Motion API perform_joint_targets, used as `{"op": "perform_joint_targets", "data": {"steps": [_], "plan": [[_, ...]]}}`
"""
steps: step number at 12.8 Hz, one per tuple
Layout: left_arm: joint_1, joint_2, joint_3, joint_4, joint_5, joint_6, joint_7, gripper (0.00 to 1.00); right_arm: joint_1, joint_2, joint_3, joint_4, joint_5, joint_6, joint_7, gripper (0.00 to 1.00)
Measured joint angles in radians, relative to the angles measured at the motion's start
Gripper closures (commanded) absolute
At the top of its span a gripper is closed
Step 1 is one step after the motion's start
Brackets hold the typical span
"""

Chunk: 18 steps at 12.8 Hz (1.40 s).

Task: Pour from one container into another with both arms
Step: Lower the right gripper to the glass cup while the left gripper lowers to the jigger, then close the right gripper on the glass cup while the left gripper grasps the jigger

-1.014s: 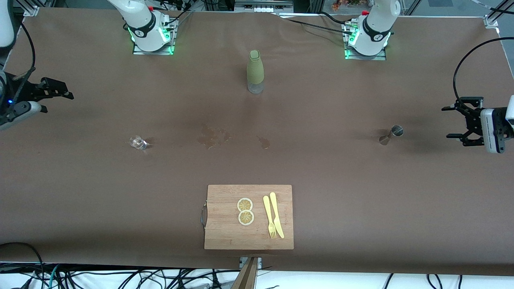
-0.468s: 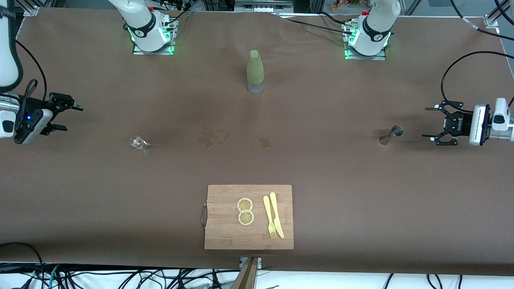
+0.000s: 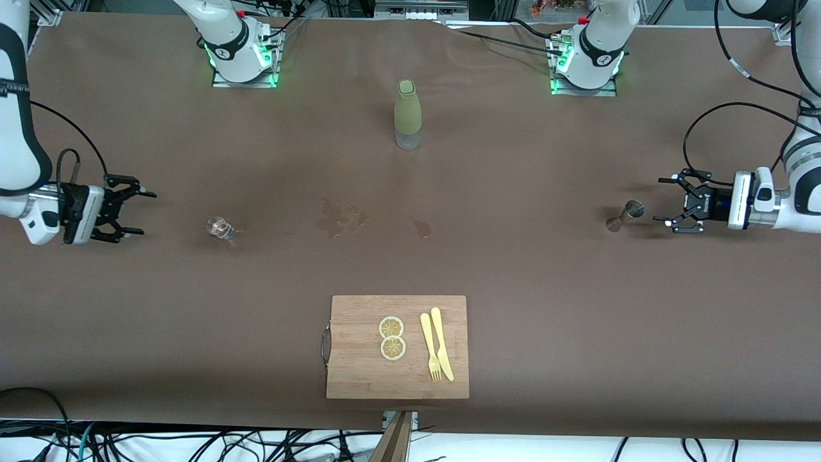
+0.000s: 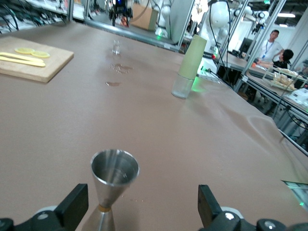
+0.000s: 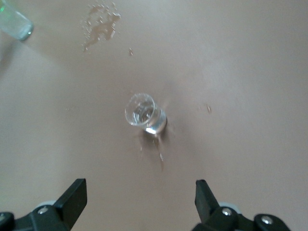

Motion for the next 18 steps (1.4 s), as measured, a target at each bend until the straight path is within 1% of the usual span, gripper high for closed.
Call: {"op": "perform_joint_targets", "data": {"steps": [1,3,5,8,9,11,15,18], "plan": [[0.0,0.009,0.011,-0.015,-0.013,0.002,0.047,0.0,-0.003,0.025,0.0,-0.004,0.055,0.004,-0.076,0.0],[0.003,0.017,0.018,-0.036,-0.027,0.005,0.109,0.0,-0.006,0.071,0.0,-0.007,0.13,0.005,-0.195,0.0],[0.005,0.025,0.022,-0.067,-0.076,0.014,0.173,0.0,-0.008,0.111,0.0,-0.009,0.201,0.005,-0.319,0.0],[0.005,0.057,0.031,-0.102,-0.146,0.041,0.263,0.0,-0.011,0.184,0.0,-0.013,0.335,-0.008,-0.513,0.0],[0.005,0.069,0.03,-0.106,-0.165,0.044,0.282,0.0,-0.012,0.208,0.0,-0.013,0.362,-0.025,-0.553,0.0],[0.005,0.088,0.029,-0.107,-0.2,0.054,0.292,0.0,-0.012,0.241,0.003,-0.013,0.4,-0.05,-0.611,0.0],[-0.009,0.112,0.026,-0.109,-0.241,0.078,0.304,0.0,-0.012,0.265,0.013,-0.012,0.447,-0.063,-0.698,0.0],[-0.033,0.137,0.024,-0.119,-0.278,0.087,0.314,0.0,-0.012,0.281,0.035,-0.012,0.483,-0.074,-0.741,0.0]]}}
